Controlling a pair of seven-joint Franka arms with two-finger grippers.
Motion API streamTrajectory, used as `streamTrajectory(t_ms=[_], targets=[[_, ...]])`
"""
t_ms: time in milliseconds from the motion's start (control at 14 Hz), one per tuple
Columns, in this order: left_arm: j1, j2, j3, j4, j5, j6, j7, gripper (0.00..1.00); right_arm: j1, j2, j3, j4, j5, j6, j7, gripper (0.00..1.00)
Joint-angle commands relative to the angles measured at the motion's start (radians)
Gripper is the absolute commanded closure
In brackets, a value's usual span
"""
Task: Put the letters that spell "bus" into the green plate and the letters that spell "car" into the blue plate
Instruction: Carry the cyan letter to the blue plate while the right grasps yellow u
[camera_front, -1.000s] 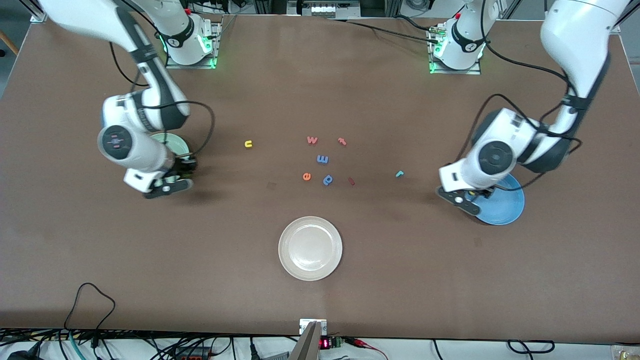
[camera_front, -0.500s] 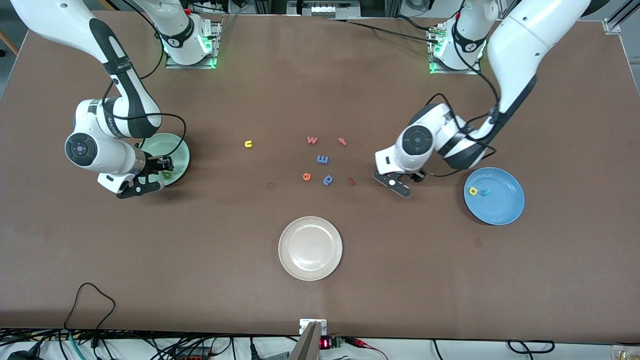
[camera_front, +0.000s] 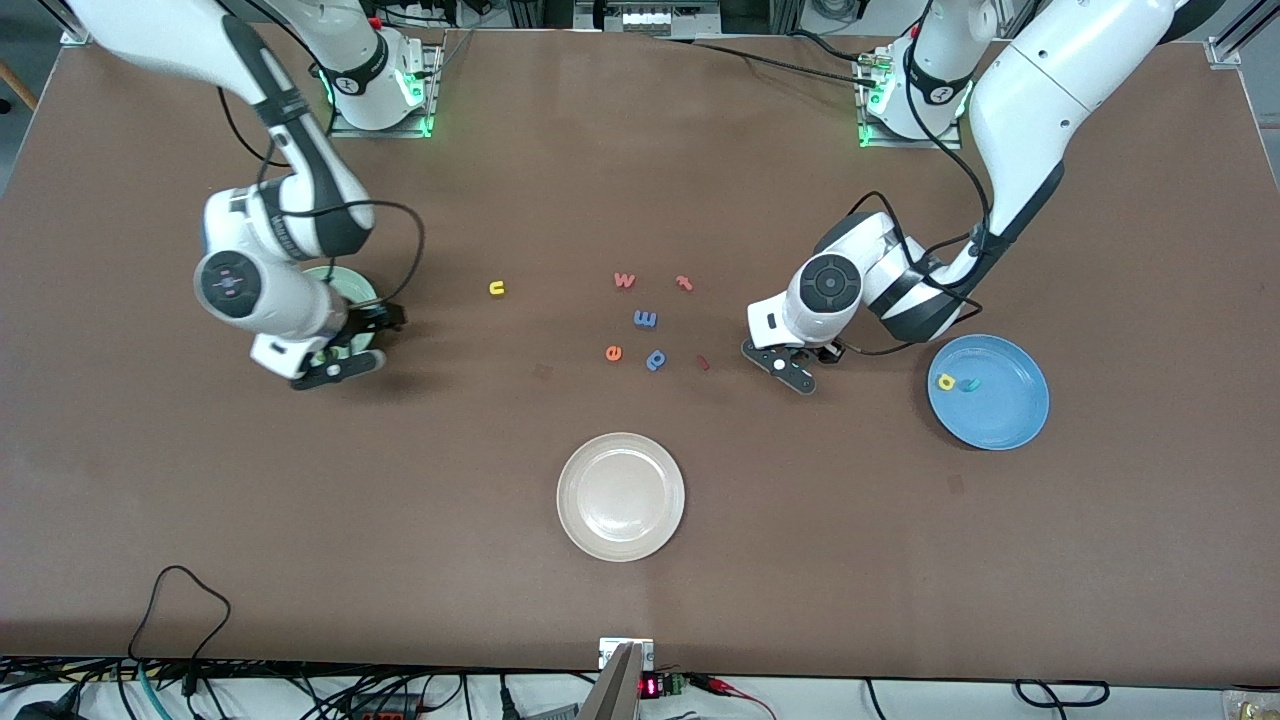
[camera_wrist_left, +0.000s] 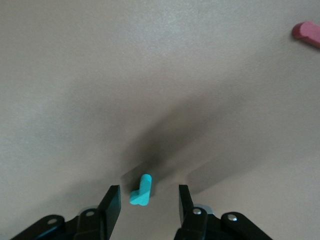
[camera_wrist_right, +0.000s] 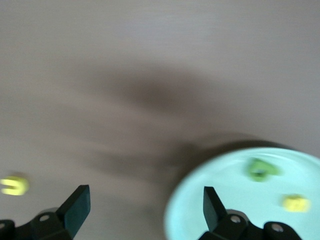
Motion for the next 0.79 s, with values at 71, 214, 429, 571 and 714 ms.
streamTrajectory(t_ms=[71, 214, 429, 571, 714], targets=[[0.008, -0.006, -0.003, -0.011, 0.068, 0.013, 0.01, 0.49, 0.033, -0.03, 0.101, -0.121, 0.002, 0.144, 0.213, 0.05], [0.008, 0.007, -0.003, -0.011, 0.075, 0.014, 0.009, 0.51, 0.085, -0.029, 0.101, -0.121, 0.002, 0.146, 0.25, 0.29], [0.006, 0.008, -0.003, -0.017, 0.076, 0.017, 0.009, 0.6, 0.15, -0.026, 0.101, -0.126, 0.002, 0.146, 0.298, 0.52], [-0.002, 0.008, -0.003, -0.016, 0.075, 0.017, 0.009, 0.81, 0.178, -0.015, 0.101, -0.129, 0.0, 0.149, 0.315, 0.52], [-0.002, 0.007, -0.003, -0.013, 0.075, 0.017, 0.0, 0.96, 0.185, -0.001, 0.101, -0.137, 0.0, 0.163, 0.317, 0.52]])
